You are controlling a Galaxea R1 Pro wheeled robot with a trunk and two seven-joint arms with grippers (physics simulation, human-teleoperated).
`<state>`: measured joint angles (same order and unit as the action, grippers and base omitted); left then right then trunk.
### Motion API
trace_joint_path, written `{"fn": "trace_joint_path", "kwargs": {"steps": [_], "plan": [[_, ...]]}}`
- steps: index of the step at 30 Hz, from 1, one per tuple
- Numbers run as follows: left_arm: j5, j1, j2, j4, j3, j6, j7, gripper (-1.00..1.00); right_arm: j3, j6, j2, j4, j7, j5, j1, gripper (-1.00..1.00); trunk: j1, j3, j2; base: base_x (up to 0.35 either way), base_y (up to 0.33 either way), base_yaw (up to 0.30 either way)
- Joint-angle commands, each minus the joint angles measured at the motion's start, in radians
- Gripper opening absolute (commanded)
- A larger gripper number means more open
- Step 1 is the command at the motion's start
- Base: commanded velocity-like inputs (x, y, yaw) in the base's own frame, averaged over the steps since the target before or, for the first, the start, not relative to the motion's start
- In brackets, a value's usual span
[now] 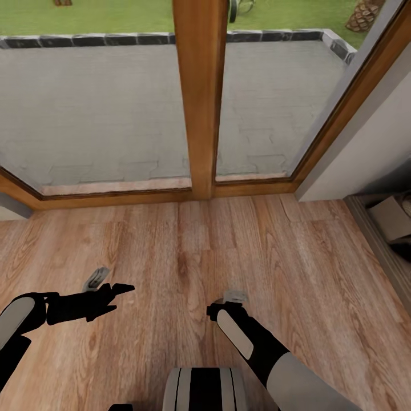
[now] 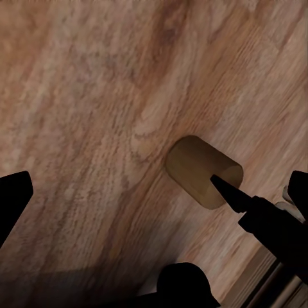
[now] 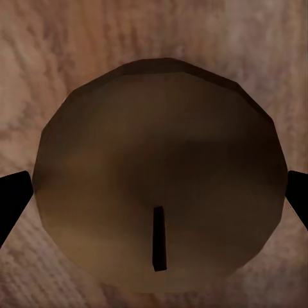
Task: Place each of the two pumpkins and all three candles from the living room inside a cabinet in the living room (use any cabinet), then make sure every cabinet is closed, and position the cauldron so it is next to a table in the living room.
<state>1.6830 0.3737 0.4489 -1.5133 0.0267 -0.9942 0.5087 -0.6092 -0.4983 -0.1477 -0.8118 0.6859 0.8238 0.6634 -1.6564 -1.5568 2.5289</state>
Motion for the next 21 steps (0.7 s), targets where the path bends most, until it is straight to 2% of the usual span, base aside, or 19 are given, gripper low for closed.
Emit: {"fn": "trace_joint_path", "kwargs": {"steps": [1, 21], "plan": [[0.01, 0.001, 0.001, -0.001, 0.001, 0.0, 0.011, 1.0, -0.003, -0.003, 0.0, -0.001, 0.007, 0.007, 0.001, -1.0, 0.001, 0.003, 0.0, 0.0, 0.0, 0.0], [0.003, 0.0, 0.001, -0.001, 0.003, 0.002, 0.015, 1.0, 0.008, -0.016, 0.006, -0.011, 0.009, 0.016, 0.001, -1.0, 0.01, 0.081, -0.005, 0.0, 0.0, 0.0]]}}
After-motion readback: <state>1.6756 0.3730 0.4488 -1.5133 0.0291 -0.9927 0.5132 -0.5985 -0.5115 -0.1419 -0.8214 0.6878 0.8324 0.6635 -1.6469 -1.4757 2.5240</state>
